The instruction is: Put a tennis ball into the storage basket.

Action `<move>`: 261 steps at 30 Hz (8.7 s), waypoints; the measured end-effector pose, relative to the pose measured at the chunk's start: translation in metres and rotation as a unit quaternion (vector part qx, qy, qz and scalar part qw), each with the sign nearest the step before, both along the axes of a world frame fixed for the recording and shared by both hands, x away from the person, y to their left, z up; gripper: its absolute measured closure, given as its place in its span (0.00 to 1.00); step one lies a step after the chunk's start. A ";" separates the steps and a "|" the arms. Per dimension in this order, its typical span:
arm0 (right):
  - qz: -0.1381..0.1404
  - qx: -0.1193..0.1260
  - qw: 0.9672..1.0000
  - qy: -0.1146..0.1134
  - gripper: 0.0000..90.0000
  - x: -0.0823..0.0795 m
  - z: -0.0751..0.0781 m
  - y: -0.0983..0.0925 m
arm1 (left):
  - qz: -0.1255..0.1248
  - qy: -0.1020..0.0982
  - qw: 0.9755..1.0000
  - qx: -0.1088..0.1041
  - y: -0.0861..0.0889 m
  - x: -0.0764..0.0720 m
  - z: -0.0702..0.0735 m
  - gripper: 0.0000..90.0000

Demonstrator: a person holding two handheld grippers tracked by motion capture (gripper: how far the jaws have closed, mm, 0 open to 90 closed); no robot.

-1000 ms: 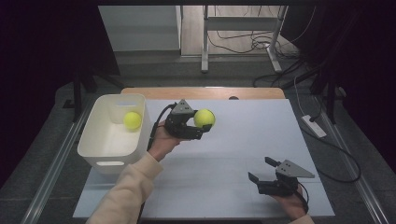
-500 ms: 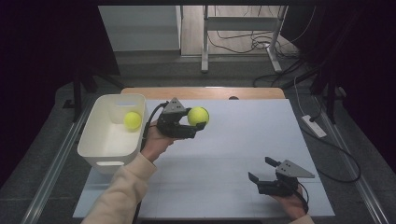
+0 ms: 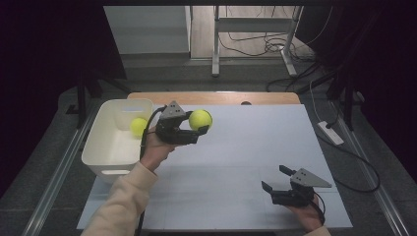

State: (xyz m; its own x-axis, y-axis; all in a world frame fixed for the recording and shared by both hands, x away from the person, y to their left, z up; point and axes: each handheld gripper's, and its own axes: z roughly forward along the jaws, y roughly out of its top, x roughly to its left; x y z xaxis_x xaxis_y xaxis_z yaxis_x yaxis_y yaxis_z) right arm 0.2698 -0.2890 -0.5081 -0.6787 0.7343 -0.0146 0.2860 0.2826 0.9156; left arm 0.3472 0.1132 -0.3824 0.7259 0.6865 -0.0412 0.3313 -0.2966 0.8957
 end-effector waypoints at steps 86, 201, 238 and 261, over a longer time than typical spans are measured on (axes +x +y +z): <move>0.002 -0.001 1.000 -0.005 0.12 0.000 0.002 0.002 | 0.148 -0.010 0.989 -0.008 0.116 -0.020 0.015 0.30; 0.000 -0.006 1.000 -0.007 0.12 0.001 0.001 0.004 | 0.047 0.000 0.998 -0.041 0.121 -0.075 -0.021 0.09; -0.001 -0.004 1.000 -0.007 0.12 0.002 0.001 0.002 | -0.065 0.010 0.997 -0.035 0.065 -0.118 -0.076 0.11; -0.003 0.005 1.000 -0.004 0.12 0.004 0.001 -0.005 | -0.044 0.061 0.997 -0.025 0.065 -0.110 -0.130 0.10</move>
State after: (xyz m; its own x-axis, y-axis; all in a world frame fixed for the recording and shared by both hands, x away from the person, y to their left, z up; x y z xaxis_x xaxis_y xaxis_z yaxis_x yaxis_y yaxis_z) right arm 0.2735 -0.2942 -0.5069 -0.6744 0.7382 -0.0122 0.2805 0.2715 0.9206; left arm 0.2372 0.1780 -0.5122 0.7709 0.6150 -0.1660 0.4140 -0.2857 0.8643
